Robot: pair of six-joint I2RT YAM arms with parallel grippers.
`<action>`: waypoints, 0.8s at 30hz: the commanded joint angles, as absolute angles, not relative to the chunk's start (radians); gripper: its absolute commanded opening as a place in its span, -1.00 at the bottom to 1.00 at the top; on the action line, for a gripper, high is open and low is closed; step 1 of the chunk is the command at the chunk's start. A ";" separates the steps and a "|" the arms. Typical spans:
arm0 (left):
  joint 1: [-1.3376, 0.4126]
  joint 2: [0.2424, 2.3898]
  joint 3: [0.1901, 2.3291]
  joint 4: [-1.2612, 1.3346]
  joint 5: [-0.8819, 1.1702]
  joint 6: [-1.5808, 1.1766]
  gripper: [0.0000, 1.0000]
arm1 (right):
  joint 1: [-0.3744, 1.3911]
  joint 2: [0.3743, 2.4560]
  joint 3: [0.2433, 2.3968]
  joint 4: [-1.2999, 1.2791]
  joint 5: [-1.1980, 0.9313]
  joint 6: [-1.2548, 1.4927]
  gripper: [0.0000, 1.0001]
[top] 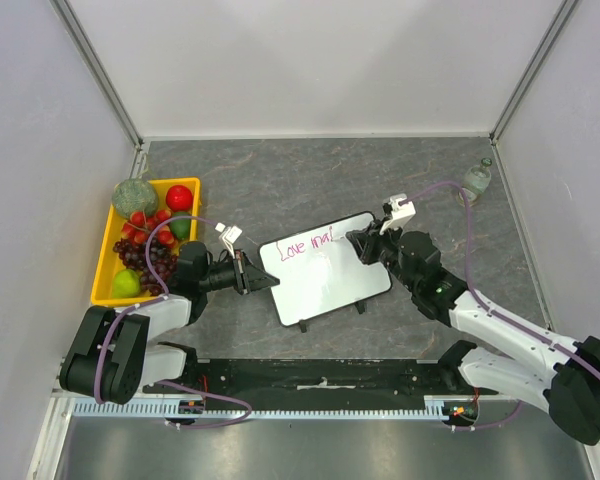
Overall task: Write a sentence on the whiteboard
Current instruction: Write on the whiteboard with the whiteboard.
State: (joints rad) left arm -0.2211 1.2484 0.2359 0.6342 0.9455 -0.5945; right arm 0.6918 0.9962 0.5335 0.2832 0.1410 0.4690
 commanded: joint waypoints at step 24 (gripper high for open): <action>-0.222 1.246 0.250 0.655 0.940 -0.571 -0.96 | 0.687 1.016 0.584 0.256 0.230 0.453 -1.00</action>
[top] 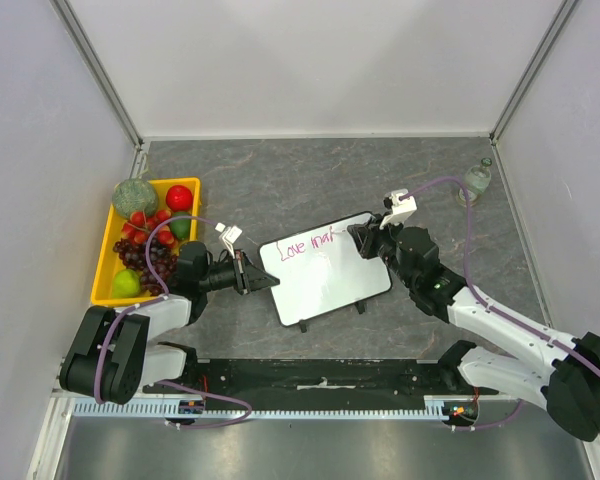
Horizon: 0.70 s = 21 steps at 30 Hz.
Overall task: Write a sentence on the whiteboard
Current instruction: Write on the whiteboard with the whiteboard.
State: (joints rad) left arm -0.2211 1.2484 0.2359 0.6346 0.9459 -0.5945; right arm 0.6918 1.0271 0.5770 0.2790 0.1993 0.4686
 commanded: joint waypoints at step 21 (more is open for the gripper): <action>-0.222 1.249 0.250 0.653 0.940 -0.569 -0.96 | 0.687 0.992 0.543 0.278 0.147 0.466 -1.00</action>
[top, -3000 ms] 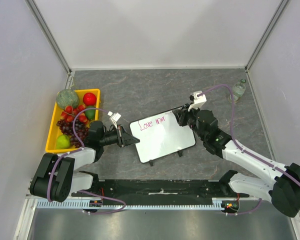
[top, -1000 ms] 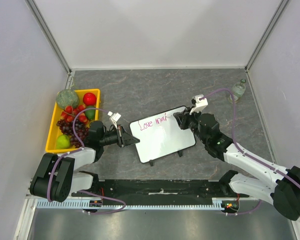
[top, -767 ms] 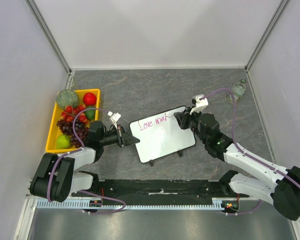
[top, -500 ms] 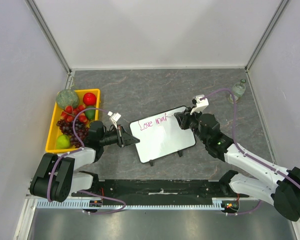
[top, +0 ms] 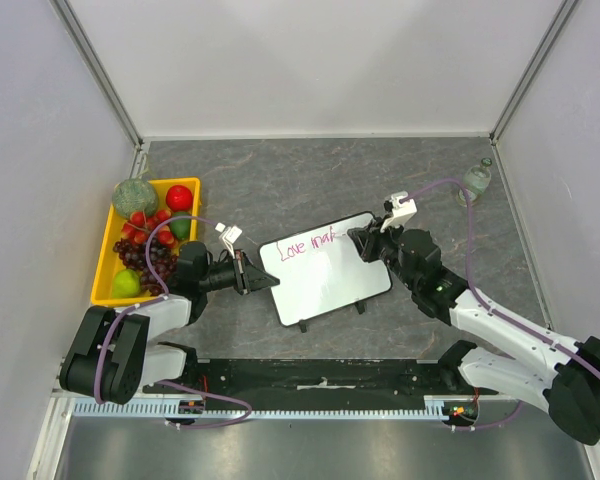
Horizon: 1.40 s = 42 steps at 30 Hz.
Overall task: Write a sentence on the whiteboard
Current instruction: Write on the whiteboard with the whiteboard.
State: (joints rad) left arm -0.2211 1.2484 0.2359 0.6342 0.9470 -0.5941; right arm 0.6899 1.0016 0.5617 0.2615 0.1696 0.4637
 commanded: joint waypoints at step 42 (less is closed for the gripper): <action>-0.222 1.241 0.247 0.650 0.937 -0.568 -0.96 | 0.683 0.914 0.617 0.242 0.216 0.446 -1.00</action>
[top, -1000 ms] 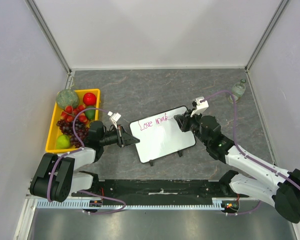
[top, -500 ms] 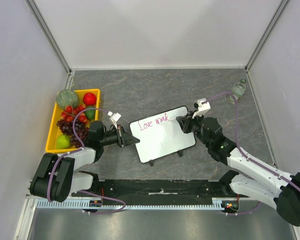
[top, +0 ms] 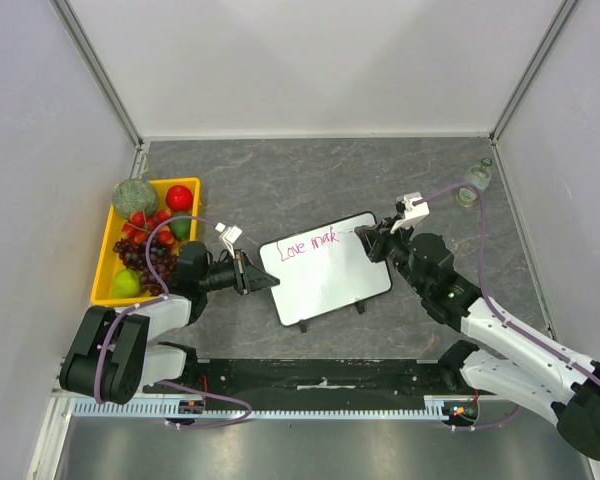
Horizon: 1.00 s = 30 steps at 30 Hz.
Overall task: Write a sentence on the whiteboard
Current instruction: Write on the whiteboard with the whiteboard.
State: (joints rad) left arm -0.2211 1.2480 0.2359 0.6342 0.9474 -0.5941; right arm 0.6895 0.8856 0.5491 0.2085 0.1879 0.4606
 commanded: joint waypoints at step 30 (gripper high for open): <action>-0.224 1.244 0.252 0.650 0.939 -0.568 -0.96 | 0.683 0.999 0.551 0.252 0.232 0.459 -1.00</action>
State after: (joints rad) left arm -0.2211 1.2480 0.2359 0.6342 0.9474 -0.5941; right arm 0.6888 0.9985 0.5632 0.2504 0.1940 0.4610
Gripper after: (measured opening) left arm 0.155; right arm 0.192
